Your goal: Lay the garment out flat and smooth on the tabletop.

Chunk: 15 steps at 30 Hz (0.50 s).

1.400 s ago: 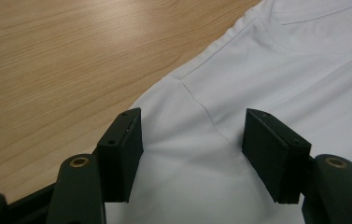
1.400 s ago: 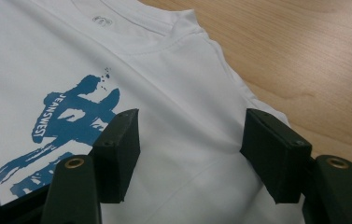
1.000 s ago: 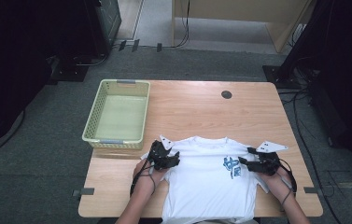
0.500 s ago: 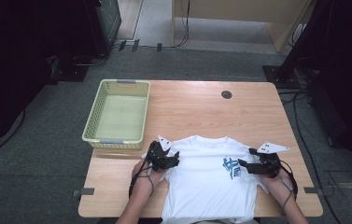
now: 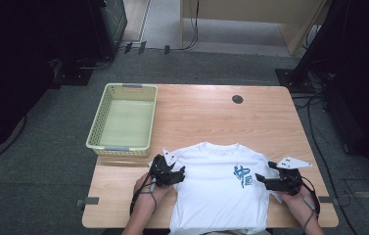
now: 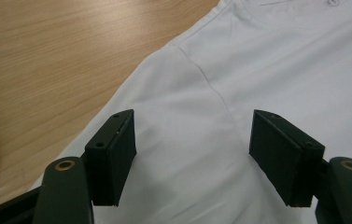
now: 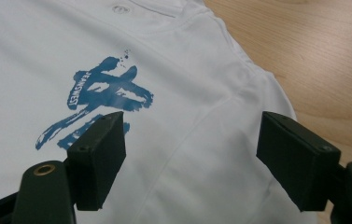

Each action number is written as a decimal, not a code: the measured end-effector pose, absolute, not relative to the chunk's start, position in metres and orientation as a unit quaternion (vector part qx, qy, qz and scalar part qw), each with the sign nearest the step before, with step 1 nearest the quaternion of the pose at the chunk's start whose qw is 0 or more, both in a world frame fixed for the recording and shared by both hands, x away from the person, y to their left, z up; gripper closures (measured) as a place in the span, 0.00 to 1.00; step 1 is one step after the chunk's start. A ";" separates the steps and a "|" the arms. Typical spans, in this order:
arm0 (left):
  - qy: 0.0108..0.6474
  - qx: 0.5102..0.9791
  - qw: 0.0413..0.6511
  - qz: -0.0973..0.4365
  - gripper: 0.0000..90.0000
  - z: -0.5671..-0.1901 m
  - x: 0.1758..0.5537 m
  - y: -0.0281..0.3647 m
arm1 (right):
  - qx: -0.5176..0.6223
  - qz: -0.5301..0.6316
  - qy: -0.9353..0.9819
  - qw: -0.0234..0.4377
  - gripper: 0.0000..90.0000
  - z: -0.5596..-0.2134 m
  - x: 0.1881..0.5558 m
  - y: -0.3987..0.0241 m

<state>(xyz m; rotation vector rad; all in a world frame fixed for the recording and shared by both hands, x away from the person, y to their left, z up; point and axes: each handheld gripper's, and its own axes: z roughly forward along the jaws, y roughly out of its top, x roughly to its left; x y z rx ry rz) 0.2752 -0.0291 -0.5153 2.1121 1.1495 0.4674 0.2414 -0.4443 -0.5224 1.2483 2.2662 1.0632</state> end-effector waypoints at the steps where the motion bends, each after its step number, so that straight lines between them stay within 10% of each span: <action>1: 0.441 0.811 0.340 0.180 0.36 -0.515 0.273 -0.028 | 0.442 0.372 0.798 0.172 0.27 -0.523 0.239 -0.446; 15: 0.438 0.816 0.333 0.177 0.39 -0.521 0.269 -0.026 | 0.468 0.366 0.786 0.170 0.27 -0.530 0.226 -0.459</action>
